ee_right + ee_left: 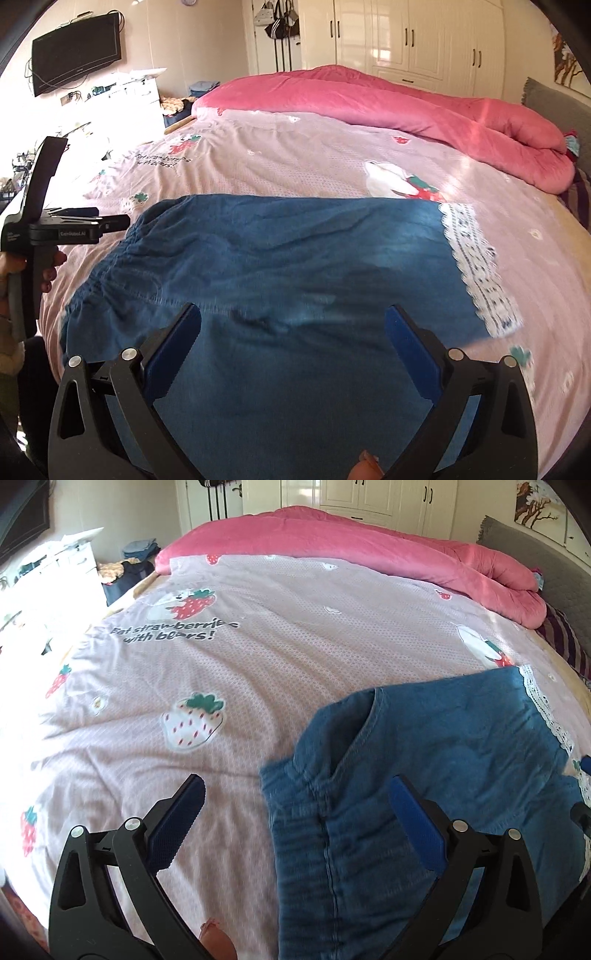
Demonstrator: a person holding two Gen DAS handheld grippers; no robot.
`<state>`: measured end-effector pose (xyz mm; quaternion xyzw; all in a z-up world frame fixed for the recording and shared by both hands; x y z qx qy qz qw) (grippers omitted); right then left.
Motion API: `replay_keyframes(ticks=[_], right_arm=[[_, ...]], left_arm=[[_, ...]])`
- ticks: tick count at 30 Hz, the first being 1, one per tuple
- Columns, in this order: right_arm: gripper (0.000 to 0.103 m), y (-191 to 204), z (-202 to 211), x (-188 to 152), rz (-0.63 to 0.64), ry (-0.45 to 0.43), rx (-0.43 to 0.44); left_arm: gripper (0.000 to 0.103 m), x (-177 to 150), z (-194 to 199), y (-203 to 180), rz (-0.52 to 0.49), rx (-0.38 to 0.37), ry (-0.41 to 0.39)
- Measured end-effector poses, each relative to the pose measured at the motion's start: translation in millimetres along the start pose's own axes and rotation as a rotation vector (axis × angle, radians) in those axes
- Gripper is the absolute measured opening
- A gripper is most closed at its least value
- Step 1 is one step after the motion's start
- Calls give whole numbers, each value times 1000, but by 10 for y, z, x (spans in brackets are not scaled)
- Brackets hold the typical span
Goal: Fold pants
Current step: 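Grasp the elastic waistband with the left tool while the right tool grasps the waistband, then lift the waistband with both tools and fold it over toward the lace hems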
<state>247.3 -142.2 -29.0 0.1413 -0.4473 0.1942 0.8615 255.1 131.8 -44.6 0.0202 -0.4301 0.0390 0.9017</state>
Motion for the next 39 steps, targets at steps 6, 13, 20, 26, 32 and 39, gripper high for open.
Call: replay_keyframes(ticks=[6,13,20,26,32,39], right_arm=[[99,-37,-561,324,112,42,15],[99,-40,-1090,508,196,99,69],[99,170,-1552,607,356,170,120],[99,408,-1833,683,500,233,209],[38,555,-1923,648,521,329,311],[6,597,-1320,684,487,260,300]], left_arm=[[62,68,-309,-53,-42,-24,29],[8,44,-626,-95,-73,-79,73],[0,150,-511,-101,-79,-115,-26],[0,319,-236,-93,-92,-141,-147],[0,376,-68,-119,-104,-165,-204],[0,307,-8,-37,-79,-183,-211]])
Point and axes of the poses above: each gripper's, at about its wrist camera, not at the fingertips, and z roughly against the way its jaws point, y to its left, x to its top, the point moved 7 cm from there along -z, roughly the way its jaws point, and after that the axes turned 13 degrees about -y, right-handed, at the moved point
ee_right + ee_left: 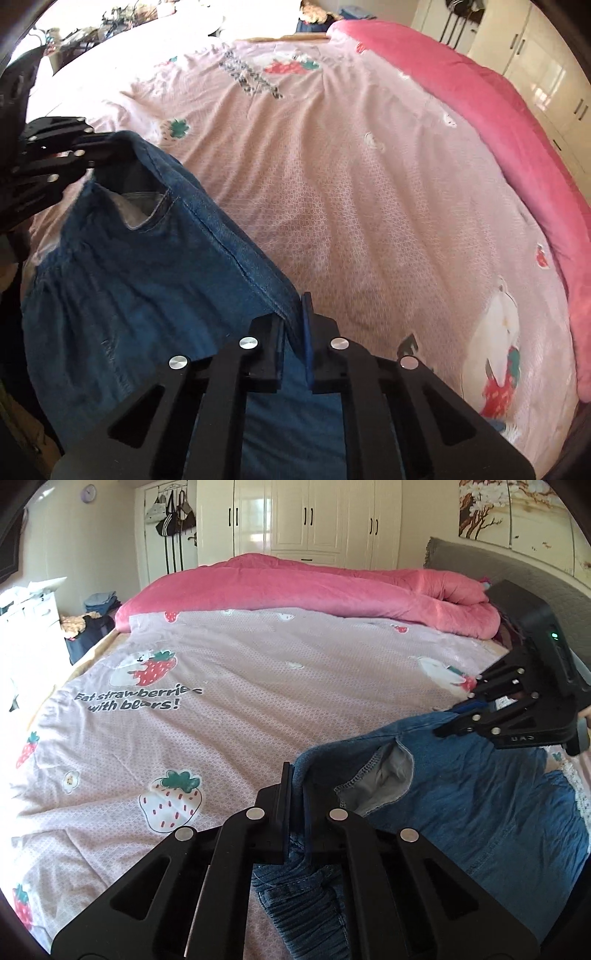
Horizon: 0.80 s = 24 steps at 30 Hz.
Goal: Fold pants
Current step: 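Lift the waistband with both tools and fold it over toward the lace hems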
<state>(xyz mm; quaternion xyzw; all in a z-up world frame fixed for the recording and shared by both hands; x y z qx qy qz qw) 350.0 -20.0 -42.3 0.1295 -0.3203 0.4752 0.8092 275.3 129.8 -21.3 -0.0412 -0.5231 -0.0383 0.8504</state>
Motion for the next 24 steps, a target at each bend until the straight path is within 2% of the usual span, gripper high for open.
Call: replay_keyframes(ticks=[4,7,15,20,24], right_arm=[[6,118,372,-54,-47,-37,-76],[6,319,636,-138,-36,-85,-121],[6,923,1172,-583,-111,-185,-99],[6,1276,1240,-850,-152,-200,-82],[6,1509,1248,-1046,-214,-205,-34]], left_arm=[[0,40,155,-131,-45,-29,-47],[0,29,305,-227,-74,-39,-77],[2,-116,964,-409,-86,-62,-179],[2,-353,1282,-535,-80,-82,-171],[2,-602,1500,-567,-54,-93,-140]])
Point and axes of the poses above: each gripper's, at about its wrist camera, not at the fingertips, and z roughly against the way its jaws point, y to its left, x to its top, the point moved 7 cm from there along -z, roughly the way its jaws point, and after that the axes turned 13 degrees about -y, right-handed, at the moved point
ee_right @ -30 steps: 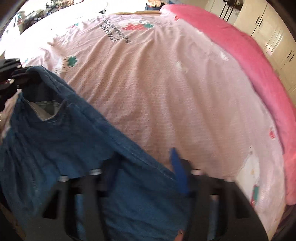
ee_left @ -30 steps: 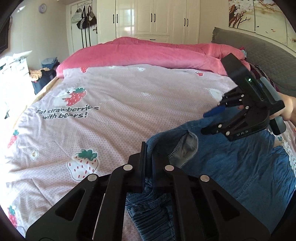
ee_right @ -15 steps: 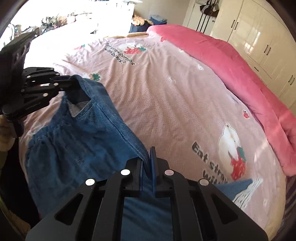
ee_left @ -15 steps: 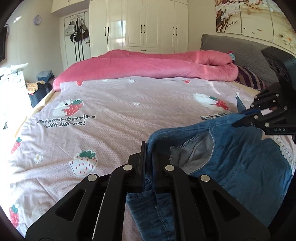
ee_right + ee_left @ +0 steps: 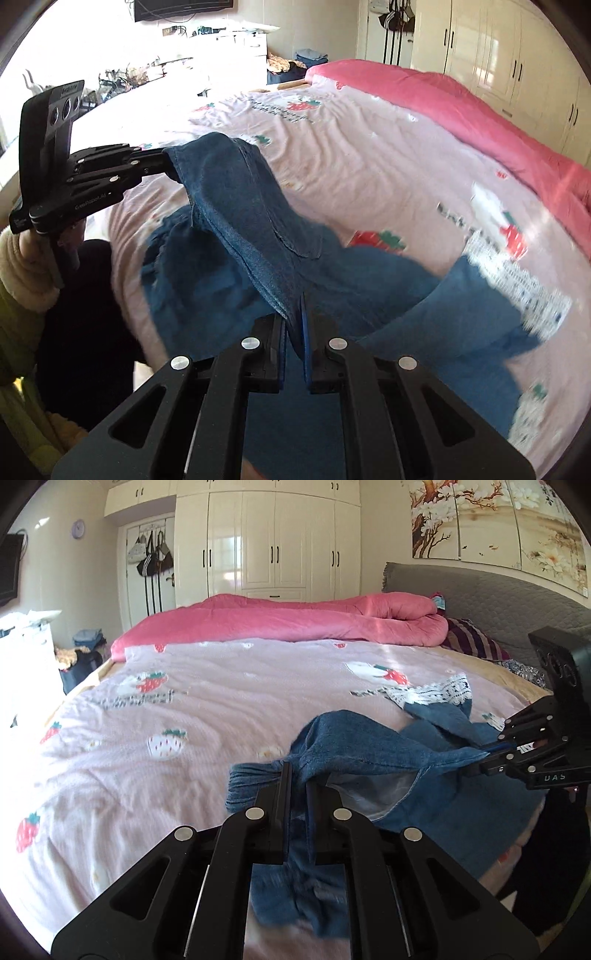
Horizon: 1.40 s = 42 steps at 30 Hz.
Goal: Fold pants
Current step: 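Lift the waistband with both tools and fold it over toward the lace hems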
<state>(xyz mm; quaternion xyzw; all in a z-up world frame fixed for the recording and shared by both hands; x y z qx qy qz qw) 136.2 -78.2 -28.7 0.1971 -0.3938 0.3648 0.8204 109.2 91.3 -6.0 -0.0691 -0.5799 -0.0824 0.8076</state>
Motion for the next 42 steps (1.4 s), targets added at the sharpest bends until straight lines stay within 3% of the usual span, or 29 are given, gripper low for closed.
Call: replay_keyframes(ticks=[6,12,21,32,33,36,42], right_arm=[[6,219,-19,-289,-47,20,40],[6,380,27,-467,-80,21,54],[9,452,-41,-669,-110,53,74],[15,480,-79,-797,-148,47,102],[16,478,-73,-796,-147,46,104],[23,468,-54,-808,-172,44,131],[28,479,-52,-827,-175,36,140]], left_arm=[[2,-363,146,-16,28,2,97],[2,-411,271,-34,37,-5,113],[2,-693,279,-55,58,13,238],[4,-752,385,-49,95,5,272],[5,-737,421,-45,98,6,269],[30,-694,520,22,92,49,269],[30,-443,712,107,108,98,213]])
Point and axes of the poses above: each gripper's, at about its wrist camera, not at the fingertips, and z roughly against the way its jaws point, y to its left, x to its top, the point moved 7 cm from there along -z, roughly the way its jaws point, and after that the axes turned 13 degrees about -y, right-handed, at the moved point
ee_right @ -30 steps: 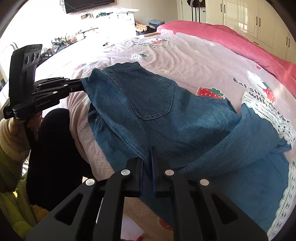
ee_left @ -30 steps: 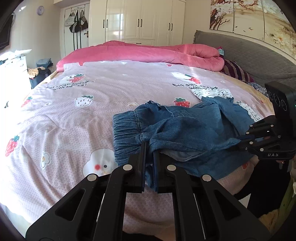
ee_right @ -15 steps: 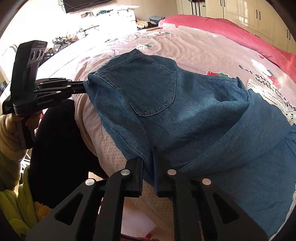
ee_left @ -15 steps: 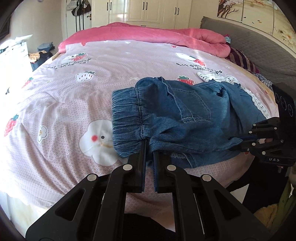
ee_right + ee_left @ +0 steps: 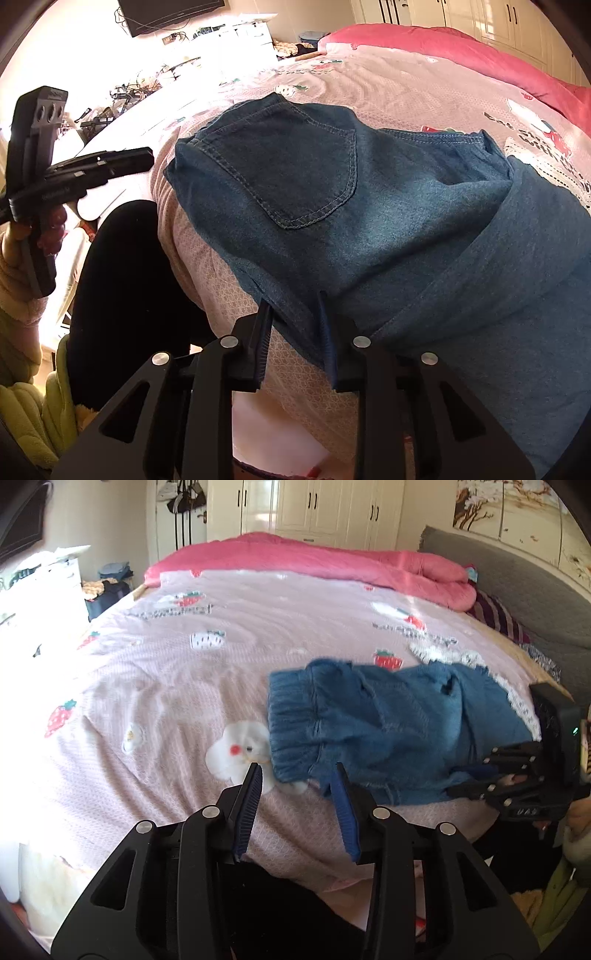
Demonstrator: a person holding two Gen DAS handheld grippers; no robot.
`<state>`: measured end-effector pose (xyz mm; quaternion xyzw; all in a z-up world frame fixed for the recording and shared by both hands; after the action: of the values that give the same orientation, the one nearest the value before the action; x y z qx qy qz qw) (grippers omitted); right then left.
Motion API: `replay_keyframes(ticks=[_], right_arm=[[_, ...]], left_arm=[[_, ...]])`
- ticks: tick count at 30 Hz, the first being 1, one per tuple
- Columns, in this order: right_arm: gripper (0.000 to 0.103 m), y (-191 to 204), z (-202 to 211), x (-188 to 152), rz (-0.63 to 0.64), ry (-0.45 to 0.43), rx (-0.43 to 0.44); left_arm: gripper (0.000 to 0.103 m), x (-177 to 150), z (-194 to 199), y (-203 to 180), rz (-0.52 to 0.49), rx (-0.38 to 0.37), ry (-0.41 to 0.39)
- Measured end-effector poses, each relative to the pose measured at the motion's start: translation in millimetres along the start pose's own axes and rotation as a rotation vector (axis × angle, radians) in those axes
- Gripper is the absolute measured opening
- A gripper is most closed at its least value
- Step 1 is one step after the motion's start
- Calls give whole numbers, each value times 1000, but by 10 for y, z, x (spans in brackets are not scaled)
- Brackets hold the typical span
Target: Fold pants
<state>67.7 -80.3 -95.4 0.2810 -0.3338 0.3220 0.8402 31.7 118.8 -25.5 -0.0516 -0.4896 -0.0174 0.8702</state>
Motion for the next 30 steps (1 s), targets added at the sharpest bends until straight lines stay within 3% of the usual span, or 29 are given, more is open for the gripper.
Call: replay_keyframes(ticks=[6,10,17,24,30], right_arm=[[37,113,-32,7,29,9,4],[38,107,80,15,-3,11,19],[37,-80,349,-41,-80,-13,-1],[38,-473,648,24,-157,-92,-101],[43,-771,558,-168,-229,-44,-170]], left_arm=[[30,248,-166,-559,11,-132,-40],[20,87,-470,-871,5,-187,31],[19,-442,-841,-883,-2,-163,168],[19,-484,-865,-778,87,-208,152],[19,-438,-805,-770,105,-216,120]])
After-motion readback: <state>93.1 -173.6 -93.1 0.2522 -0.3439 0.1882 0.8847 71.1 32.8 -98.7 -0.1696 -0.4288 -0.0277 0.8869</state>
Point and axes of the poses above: each gripper's, at about its wrist camera, not at the fingertips, and z roughly against the way its jaws point, y to its left, x to its top, the point moved 7 cm from there along -z, roughly the way its jaws point, and after that the axes turned 13 degrees about -y, right-handed, at the moved point
